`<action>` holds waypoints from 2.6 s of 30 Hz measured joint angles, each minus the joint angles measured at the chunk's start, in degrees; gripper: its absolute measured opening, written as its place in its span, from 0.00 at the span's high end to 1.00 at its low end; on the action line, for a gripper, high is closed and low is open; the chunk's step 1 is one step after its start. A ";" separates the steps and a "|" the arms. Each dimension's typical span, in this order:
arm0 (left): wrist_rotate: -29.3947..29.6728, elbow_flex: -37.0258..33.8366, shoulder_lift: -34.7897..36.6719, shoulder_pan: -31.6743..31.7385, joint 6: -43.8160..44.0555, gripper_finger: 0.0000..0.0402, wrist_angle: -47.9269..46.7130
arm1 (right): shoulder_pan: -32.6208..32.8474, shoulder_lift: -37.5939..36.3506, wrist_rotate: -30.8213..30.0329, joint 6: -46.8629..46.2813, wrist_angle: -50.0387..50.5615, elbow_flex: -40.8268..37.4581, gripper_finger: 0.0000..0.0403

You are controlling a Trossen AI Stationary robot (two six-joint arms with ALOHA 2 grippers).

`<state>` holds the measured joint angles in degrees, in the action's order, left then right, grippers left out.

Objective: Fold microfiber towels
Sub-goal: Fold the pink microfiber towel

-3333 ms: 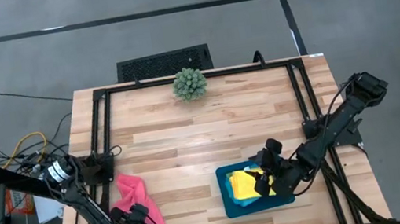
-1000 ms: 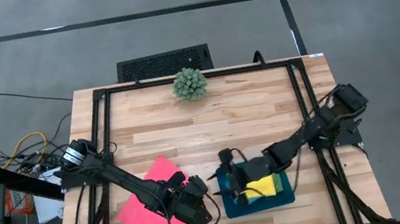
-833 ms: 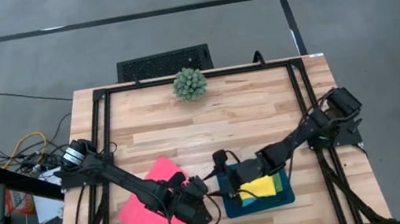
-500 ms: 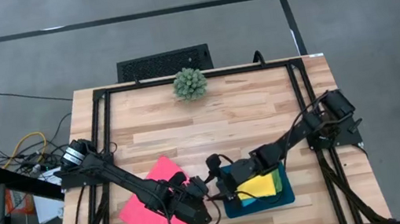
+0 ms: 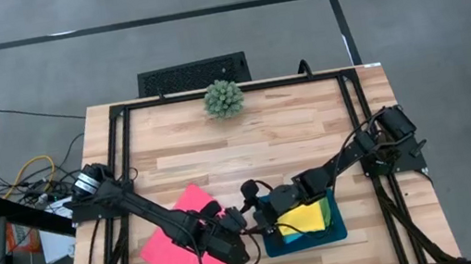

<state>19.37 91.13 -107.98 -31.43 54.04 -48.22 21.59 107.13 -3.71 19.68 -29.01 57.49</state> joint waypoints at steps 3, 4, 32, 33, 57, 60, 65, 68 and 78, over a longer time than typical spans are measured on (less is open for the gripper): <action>-0.04 0.00 0.00 0.62 -1.21 0.99 0.96 | 0.00 0.00 0.53 0.30 -0.04 0.00 0.35; -0.04 0.00 0.00 0.80 -1.68 0.99 1.22 | 0.00 0.00 0.73 0.30 -0.13 0.00 0.35; -3.19 0.00 0.11 2.08 -4.57 0.99 2.33 | -0.18 0.00 1.21 1.34 3.66 -0.04 0.97; -3.74 0.00 0.11 2.08 -4.54 0.99 2.33 | -0.25 0.00 1.25 0.81 3.66 -0.04 0.96; 7.66 -3.72 -7.00 -21.47 39.33 0.63 0.29 | -1.12 -0.07 0.62 -3.24 5.68 -0.04 0.96; 4.06 -3.58 -11.35 -21.92 37.84 0.62 5.44 | -1.16 -0.07 0.62 -3.27 5.89 -0.04 0.96; 2.72 -1.09 -16.25 -21.81 36.43 0.62 9.85 | -1.12 -0.07 0.64 -3.68 6.03 -0.04 0.97; 2.77 0.93 -17.78 -21.82 36.70 0.62 8.74 | -1.33 -0.07 0.67 -4.31 6.05 -0.04 0.97; 1.79 5.87 -17.81 -23.92 40.31 0.62 5.26 | -2.28 -0.07 0.81 -5.81 6.51 -0.04 0.97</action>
<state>21.16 97.01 -125.80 -55.34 94.36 -42.96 19.31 107.07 -2.90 13.87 -22.50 57.45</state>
